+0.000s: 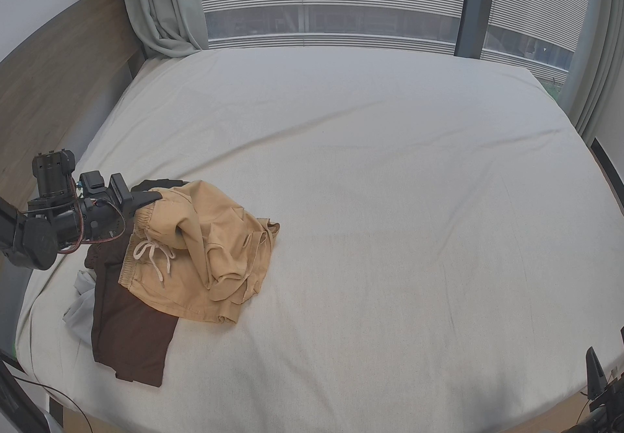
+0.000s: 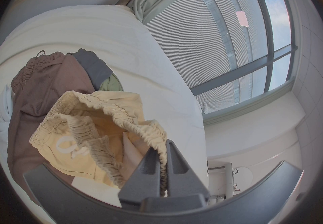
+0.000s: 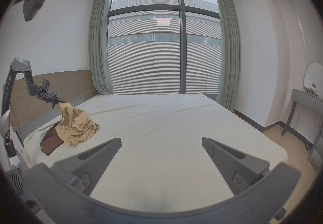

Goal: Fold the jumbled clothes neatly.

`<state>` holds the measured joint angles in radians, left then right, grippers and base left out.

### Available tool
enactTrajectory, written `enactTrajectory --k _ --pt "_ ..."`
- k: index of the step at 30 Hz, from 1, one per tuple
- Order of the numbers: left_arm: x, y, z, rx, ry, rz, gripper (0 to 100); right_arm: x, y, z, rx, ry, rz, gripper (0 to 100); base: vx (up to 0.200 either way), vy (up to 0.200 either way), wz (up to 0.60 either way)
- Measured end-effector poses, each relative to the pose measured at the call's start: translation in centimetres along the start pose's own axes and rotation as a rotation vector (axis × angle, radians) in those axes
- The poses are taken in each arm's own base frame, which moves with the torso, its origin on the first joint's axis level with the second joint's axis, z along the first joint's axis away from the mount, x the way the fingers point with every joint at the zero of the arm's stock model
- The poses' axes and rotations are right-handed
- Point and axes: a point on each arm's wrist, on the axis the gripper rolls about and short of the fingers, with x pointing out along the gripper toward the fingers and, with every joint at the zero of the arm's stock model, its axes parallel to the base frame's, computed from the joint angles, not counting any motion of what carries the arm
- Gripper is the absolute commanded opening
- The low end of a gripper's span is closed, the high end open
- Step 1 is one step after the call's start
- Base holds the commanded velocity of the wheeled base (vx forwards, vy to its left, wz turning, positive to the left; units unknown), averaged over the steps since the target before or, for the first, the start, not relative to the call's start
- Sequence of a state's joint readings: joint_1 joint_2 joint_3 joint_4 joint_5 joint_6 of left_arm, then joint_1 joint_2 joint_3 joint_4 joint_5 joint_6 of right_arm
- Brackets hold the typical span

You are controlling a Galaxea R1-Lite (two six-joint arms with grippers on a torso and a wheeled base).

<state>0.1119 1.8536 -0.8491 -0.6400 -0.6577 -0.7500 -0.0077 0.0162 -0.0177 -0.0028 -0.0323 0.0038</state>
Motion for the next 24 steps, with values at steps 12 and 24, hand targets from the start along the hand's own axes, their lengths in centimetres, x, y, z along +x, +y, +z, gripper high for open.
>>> enactTrajectory --k 12,24 --pt "-0.2 -1.2 -0.8 0.104 -0.076 -0.114 0 0.0 0.0 0.0 0.001 0.000 0.000 100 0.000 0.000 0.00" --pt "-0.4 -1.4 -2.4 0.102 -0.073 -0.178 0 0.0 0.0 0.0 0.002 0.000 0.000 100 0.000 0.000 0.00"
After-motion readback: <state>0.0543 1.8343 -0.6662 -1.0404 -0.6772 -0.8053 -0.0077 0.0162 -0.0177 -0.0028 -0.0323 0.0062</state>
